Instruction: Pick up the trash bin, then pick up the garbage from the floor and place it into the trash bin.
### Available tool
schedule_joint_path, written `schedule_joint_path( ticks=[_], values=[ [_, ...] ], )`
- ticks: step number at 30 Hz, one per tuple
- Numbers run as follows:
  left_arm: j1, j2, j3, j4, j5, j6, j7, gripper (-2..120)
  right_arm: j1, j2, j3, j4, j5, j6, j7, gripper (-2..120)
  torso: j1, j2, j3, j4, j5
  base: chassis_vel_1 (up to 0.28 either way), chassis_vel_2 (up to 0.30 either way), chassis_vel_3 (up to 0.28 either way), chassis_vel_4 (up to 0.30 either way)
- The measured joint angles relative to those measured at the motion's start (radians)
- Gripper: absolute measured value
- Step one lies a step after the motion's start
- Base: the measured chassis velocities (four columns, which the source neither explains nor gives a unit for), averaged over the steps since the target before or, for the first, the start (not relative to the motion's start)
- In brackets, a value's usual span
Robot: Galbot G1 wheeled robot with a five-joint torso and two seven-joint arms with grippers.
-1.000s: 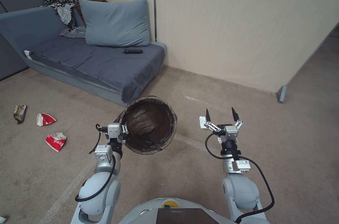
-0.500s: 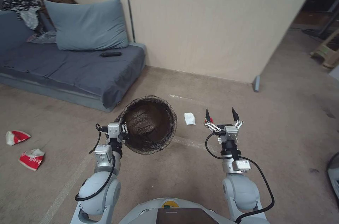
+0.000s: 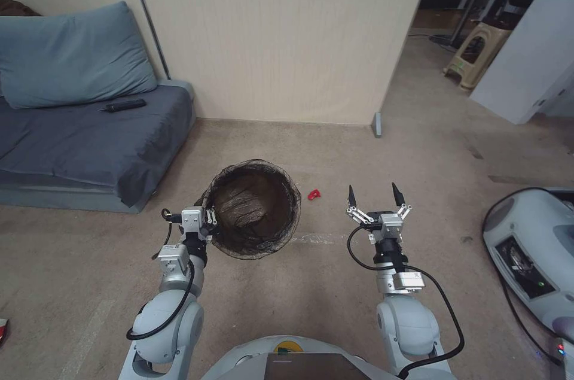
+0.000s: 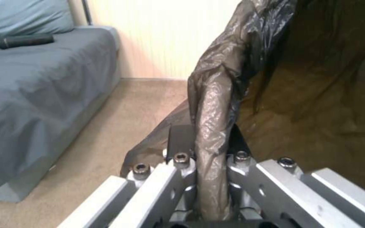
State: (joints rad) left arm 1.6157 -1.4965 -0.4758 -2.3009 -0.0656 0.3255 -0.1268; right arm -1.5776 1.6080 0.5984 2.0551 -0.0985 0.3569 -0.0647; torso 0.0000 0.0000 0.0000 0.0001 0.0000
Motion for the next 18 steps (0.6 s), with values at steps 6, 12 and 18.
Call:
schedule_joint_path(
  ticks=[6, 12, 18],
  values=[
    [-0.002, 0.000, -0.006, 0.002, 0.003, 0.000, -0.013, 0, 0.000, 0.000, -0.002, 0.001, 0.000, 0.002, -0.005, 100, 0.000, 0.000, 0.000, 0.0003, 0.0000, 0.000, 0.000, 0.000, 0.000],
    [-0.005, 0.001, -0.018, -0.001, 0.010, -0.002, -0.020, 0, -0.001, 0.000, -0.005, 0.003, 0.000, 0.002, -0.006, 100, 0.000, 0.000, 0.000, 0.0000, -0.0001, 0.000, 0.000, 0.000, 0.000],
    [-0.006, 0.002, -0.026, -0.005, 0.009, -0.004, -0.020, 0, 0.000, 0.000, -0.005, 0.002, 0.000, 0.002, -0.008, 100, 0.000, 0.000, 0.000, 0.0000, -0.0001, 0.000, 0.000, 0.000, 0.000]
  ],
)
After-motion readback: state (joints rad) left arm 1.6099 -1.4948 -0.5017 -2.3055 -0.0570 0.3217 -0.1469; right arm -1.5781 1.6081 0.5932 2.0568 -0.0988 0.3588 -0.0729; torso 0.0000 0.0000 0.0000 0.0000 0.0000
